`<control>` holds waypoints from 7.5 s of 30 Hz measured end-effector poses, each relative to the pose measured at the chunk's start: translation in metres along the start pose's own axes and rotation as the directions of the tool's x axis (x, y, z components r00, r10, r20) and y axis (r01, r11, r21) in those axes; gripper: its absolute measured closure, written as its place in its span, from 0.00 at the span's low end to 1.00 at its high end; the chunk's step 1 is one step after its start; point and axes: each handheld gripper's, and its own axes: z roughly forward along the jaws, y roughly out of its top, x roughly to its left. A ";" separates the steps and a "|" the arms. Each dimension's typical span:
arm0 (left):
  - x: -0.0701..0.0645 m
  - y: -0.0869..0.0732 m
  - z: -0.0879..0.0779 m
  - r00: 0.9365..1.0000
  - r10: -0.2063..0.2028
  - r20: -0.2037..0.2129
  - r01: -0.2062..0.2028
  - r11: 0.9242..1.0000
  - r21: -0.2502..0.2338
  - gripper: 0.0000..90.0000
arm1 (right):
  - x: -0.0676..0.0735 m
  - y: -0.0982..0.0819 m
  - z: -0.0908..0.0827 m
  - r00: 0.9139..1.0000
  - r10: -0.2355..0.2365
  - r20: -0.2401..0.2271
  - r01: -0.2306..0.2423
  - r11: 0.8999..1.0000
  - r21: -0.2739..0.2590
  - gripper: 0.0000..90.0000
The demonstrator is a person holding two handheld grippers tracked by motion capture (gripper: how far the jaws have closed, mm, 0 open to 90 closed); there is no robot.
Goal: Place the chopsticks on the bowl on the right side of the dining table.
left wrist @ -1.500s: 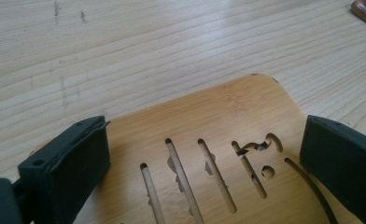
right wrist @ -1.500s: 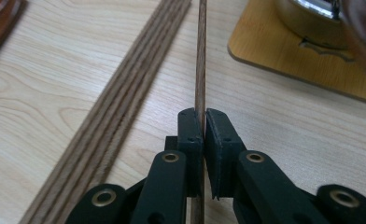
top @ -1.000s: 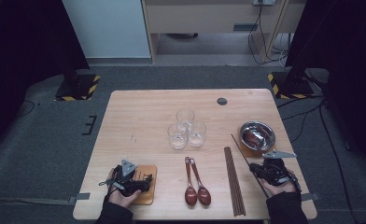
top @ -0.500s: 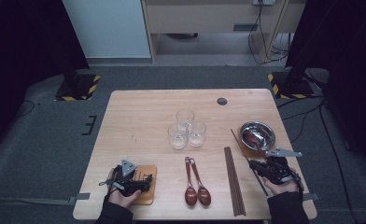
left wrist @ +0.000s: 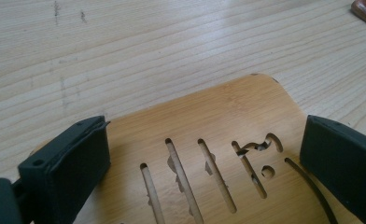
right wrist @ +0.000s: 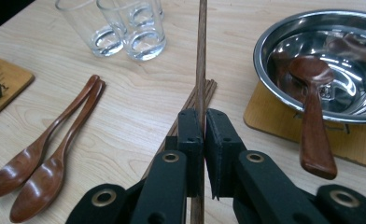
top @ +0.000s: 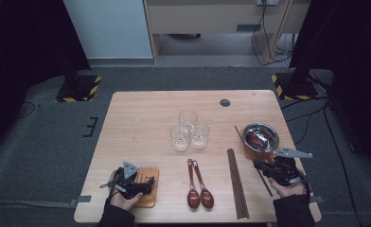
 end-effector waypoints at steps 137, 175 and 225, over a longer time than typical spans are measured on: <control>0.000 0.000 0.000 1.000 -0.002 0.002 0.002 1.000 -0.001 0.01 | -0.096 0.047 0.065 0.982 0.049 0.181 -0.070 0.991 0.111 0.95; 0.000 0.000 0.000 1.000 -0.002 0.002 0.002 1.000 0.000 0.01 | -0.075 0.050 0.014 0.991 0.088 0.104 -0.081 0.994 -0.068 0.61; 0.000 0.000 0.000 1.000 0.000 0.003 0.000 1.000 -0.001 0.01 | 0.014 0.036 0.021 0.998 -0.057 0.035 0.059 0.996 -0.072 0.47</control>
